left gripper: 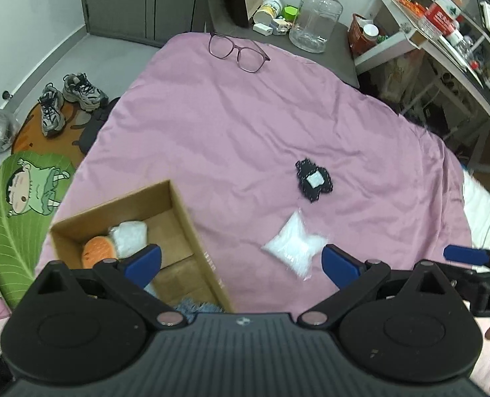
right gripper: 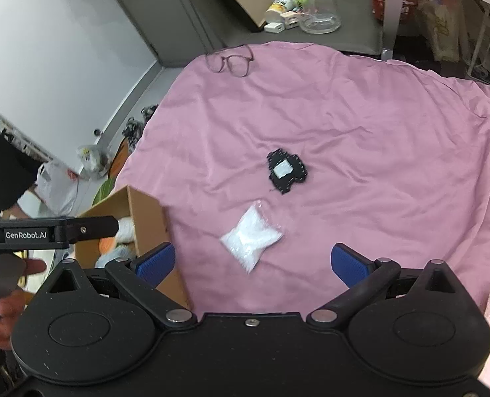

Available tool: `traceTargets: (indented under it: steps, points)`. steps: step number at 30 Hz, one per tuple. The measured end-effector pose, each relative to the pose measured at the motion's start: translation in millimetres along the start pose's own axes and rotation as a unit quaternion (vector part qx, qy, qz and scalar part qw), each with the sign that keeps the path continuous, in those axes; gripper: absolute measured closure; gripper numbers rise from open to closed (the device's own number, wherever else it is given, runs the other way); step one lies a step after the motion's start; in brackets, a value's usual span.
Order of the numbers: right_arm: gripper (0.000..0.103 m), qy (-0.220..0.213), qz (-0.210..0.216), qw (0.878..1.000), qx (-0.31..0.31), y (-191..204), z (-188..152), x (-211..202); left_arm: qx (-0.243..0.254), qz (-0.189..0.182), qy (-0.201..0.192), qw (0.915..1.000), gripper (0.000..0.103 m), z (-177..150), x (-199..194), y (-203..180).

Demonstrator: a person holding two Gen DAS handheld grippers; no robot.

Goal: Organize soft objects
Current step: 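Withdraw both tools from the box toward the bead bag and black plush, then grasp the clear bead bag with the left tool while the right tool grasps the black plush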

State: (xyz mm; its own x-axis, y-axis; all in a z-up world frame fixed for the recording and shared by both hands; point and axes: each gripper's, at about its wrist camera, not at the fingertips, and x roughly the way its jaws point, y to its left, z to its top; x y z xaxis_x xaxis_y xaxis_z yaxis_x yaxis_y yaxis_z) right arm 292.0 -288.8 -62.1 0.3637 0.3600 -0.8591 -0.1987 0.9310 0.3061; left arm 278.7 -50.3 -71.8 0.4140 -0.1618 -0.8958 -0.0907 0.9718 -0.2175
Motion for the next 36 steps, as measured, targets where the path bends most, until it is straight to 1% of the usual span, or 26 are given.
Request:
traceTargets:
  steps: [9,13,15,19,22,25,28,31,36]
  points:
    - [0.003,0.004,-0.004,1.0,0.02,-24.1,14.2,26.3,-0.021,-0.032,0.023,0.999,0.003,4.9,42.1,-16.3]
    - [0.003,0.007,-0.003,1.0,0.011,-29.9,19.6,32.9,-0.016,-0.035,0.02,0.9991,0.003,2.8,54.8,-26.6]
    - [0.004,0.013,0.0,1.0,0.013,-34.7,21.6,38.3,-0.021,-0.04,0.03,0.9985,0.004,2.1,64.5,-30.1]
    - [0.007,0.022,-0.01,1.0,0.009,-43.3,27.0,52.5,-0.035,-0.037,0.043,0.9978,0.011,0.7,87.6,-37.9]
    - [0.01,0.029,-0.016,0.999,0.011,-52.4,31.1,64.1,-0.05,-0.043,0.053,0.9964,0.017,-1.9,103.3,-40.6]
    - [0.013,0.04,-0.021,0.999,0.021,-61.9,36.8,77.4,-0.037,-0.032,0.058,0.9971,0.023,-4.2,118.1,-46.7]
    - [0.016,0.049,-0.018,0.998,0.03,-67.9,43.9,89.6,-0.044,-0.034,0.075,0.9956,0.03,-4.8,134.9,-47.6]
    - [0.018,0.056,-0.015,0.998,0.032,-70.7,50.5,99.5,-0.046,-0.03,0.093,0.9941,0.031,-3.6,152.0,-49.4]
    - [0.019,0.064,-0.009,0.997,0.036,-74.2,59.3,116.0,-0.033,-0.022,0.122,0.9917,0.031,-0.6,178.6,-52.7]
